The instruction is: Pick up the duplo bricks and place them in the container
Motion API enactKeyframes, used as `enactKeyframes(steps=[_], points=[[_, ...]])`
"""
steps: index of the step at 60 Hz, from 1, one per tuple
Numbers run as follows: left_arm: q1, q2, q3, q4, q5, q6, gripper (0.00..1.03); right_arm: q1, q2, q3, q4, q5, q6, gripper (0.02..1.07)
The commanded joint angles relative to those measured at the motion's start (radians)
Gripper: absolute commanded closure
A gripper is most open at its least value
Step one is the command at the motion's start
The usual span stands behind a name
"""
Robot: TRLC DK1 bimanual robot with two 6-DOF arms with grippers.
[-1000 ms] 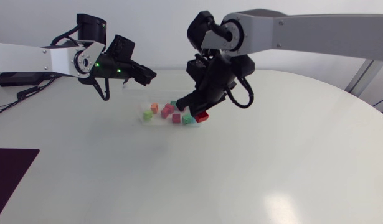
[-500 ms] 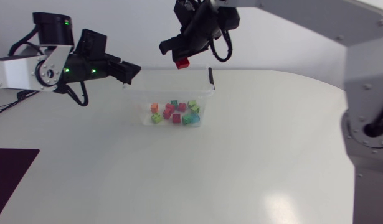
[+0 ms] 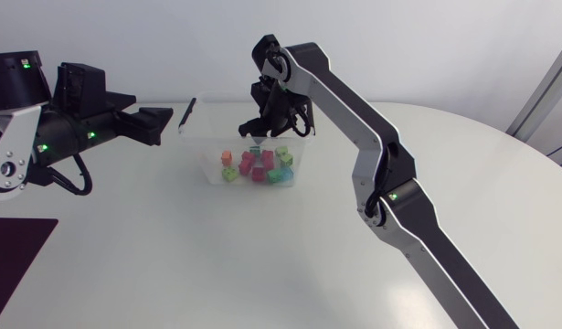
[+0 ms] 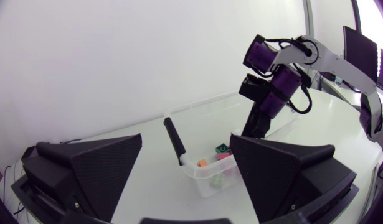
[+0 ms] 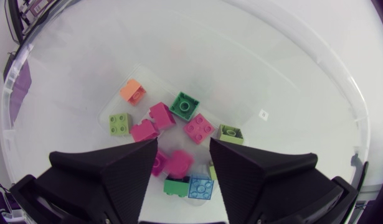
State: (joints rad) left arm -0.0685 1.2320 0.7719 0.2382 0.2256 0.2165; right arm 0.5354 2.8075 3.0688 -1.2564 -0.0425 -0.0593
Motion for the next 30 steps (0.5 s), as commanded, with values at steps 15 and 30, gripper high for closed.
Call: enactKeyframes(steps=[15, 30], points=[[-0.057, -0.012, 0.018, -0.073, -0.081, -0.008, 0.05, 0.009, -0.347, -0.291, 0.006, 0.049, 0.015, 0.07], [-0.102, -0.078, 0.006, -0.162, -0.181, -0.022, 0.05, -0.037, -0.763, -0.795, -0.015, 0.047, 0.052, 0.07]])
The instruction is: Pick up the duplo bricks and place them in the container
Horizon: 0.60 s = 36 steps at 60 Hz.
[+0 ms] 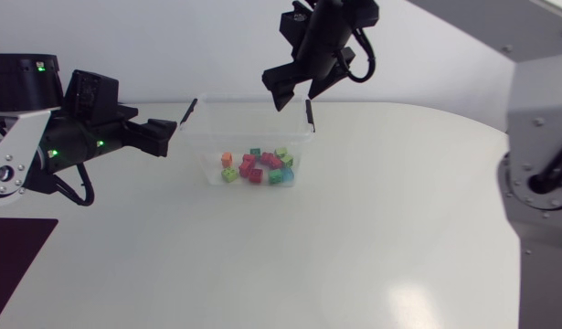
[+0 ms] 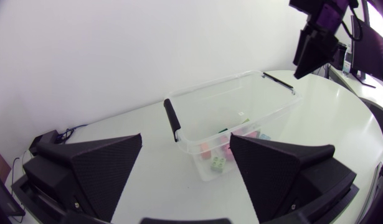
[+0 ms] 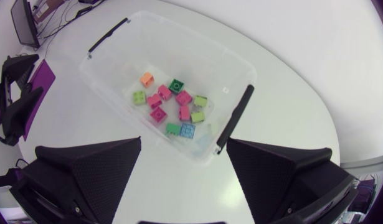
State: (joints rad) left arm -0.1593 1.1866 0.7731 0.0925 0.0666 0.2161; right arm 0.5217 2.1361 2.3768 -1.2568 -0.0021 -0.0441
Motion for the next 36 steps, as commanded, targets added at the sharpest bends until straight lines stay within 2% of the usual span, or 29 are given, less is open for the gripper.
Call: enactKeyframes(steps=[1, 12, 22, 36], points=[[-0.011, -0.038, 0.003, -0.017, -0.031, -0.023, 0.05, -0.028, -0.108, -0.125, -0.015, 0.007, 0.039, 0.07], [-0.032, -0.182, -0.067, -0.056, -0.097, -0.049, 0.05, -0.049, -0.387, -0.476, 0.094, 0.094, 0.038, 0.07], [-0.031, -0.283, -0.112, -0.105, -0.14, -0.047, 0.05, -0.094, -0.597, -0.774, 0.217, 0.119, 0.035, 0.07], [0.001, -0.424, -0.221, -0.102, -0.169, -0.029, 0.05, -0.154, -0.825, -1.053, 0.353, 0.157, 0.02, 0.07]])
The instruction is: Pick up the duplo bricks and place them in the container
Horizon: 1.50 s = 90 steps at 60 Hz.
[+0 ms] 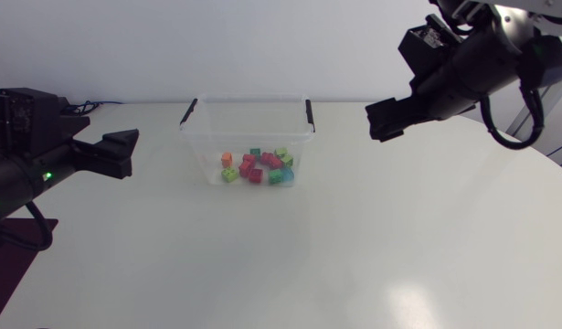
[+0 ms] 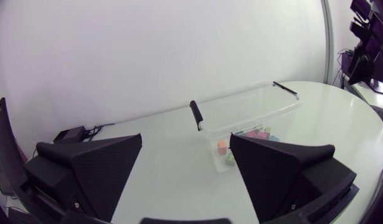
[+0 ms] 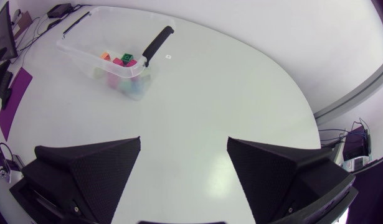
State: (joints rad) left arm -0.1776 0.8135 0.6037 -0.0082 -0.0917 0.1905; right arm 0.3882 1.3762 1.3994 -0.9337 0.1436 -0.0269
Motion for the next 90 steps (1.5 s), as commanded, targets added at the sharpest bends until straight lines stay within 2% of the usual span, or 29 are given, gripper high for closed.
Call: enactKeyframes(steps=[1, 13, 26, 47, 67, 90], points=[[0.023, -0.06, -0.061, -0.001, -0.011, -0.003, 0.05, -0.025, -0.08, -0.094, 0.042, 0.011, -0.001, 0.07], [0.026, -0.166, -0.15, -0.006, -0.013, 0.02, 0.05, -0.08, -0.235, -0.249, 0.13, 0.037, -0.019, 0.07], [0.086, -0.258, -0.237, 0.036, -0.013, 0.003, 0.05, -0.109, -0.384, -0.412, 0.228, 0.085, -0.061, 0.07], [0.115, -0.405, -0.351, 0.054, -0.013, -0.011, 0.05, -0.193, -0.64, -0.686, 0.414, 0.1, -0.151, 0.07], [0.149, -0.517, -0.426, 0.094, -0.012, -0.006, 0.05, -0.27, -0.896, -0.903, 0.594, 0.066, -0.288, 0.07], [0.163, -0.662, -0.513, 0.052, 0.039, -0.096, 0.05, -0.328, -1.131, -1.145, 0.76, -0.036, -0.134, 0.07]])
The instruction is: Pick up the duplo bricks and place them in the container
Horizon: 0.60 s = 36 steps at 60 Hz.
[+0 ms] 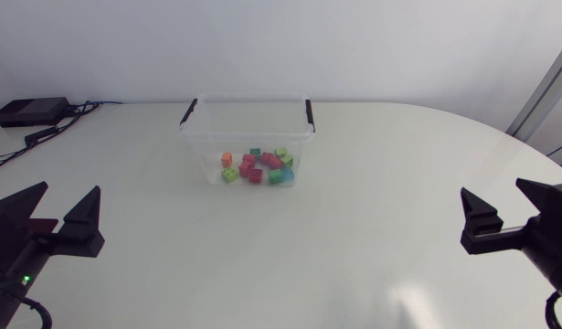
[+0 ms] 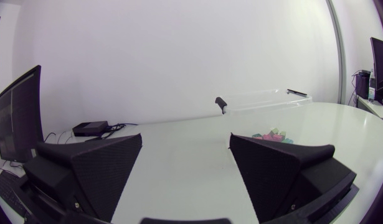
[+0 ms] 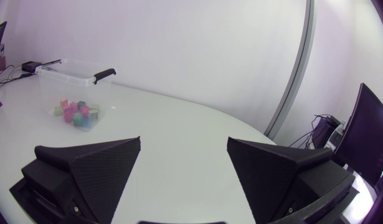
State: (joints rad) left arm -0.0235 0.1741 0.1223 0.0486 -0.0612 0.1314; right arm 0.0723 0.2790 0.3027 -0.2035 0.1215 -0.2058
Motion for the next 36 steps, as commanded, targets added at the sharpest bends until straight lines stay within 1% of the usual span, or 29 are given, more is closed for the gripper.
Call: enactKeyframes(steps=[1, 24, 36], points=[[0.009, -0.022, -0.032, -0.005, 0.008, -0.037, 0.05, -0.012, -0.033, -0.048, 0.03, -0.014, 0.045, 0.07], [0.023, -0.171, -0.121, -0.048, 0.06, -0.13, 0.05, -0.071, -0.275, -0.298, 0.2, -0.12, 0.203, 0.07], [0.023, -0.174, -0.122, -0.049, 0.061, -0.131, 0.05, -0.072, -0.279, -0.303, 0.204, -0.121, 0.206, 0.07]])
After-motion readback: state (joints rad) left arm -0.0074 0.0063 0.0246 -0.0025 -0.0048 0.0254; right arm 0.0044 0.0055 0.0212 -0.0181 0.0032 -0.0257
